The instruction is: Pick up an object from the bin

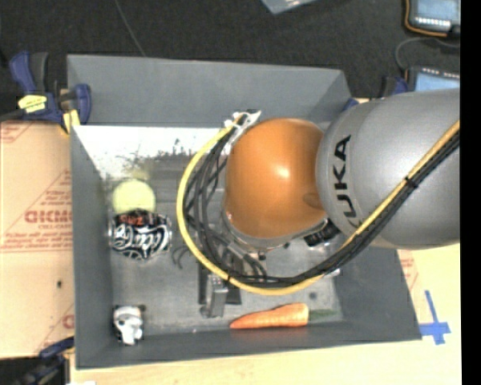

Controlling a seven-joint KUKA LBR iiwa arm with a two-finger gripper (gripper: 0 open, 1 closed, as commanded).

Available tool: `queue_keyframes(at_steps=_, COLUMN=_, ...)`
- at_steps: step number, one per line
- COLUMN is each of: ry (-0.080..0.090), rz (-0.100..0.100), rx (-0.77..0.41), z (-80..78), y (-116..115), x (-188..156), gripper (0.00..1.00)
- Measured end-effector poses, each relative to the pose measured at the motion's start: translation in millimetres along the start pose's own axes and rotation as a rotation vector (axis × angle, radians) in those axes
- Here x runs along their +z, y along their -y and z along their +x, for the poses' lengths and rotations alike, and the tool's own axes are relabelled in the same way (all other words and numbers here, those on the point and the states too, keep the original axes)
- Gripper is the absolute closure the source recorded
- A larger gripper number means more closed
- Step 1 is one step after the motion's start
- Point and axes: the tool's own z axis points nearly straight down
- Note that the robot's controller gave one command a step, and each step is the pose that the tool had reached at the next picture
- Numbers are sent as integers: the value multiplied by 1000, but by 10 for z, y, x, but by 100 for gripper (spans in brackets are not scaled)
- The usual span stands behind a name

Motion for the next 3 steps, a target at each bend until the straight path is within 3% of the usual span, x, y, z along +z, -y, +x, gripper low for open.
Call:
queue_keyframes(at_steps=1, ry=9, rz=-2, rx=4, z=-17, y=8, x=-45, gripper=0)
queue_keyframes(at_steps=2, ry=9, rz=-3, rx=-102, z=-19, y=182, x=43, gripper=0)
queue_keyframes(at_steps=3, ry=13, rz=1, rx=-219, z=-88, y=371, x=562, gripper=0)
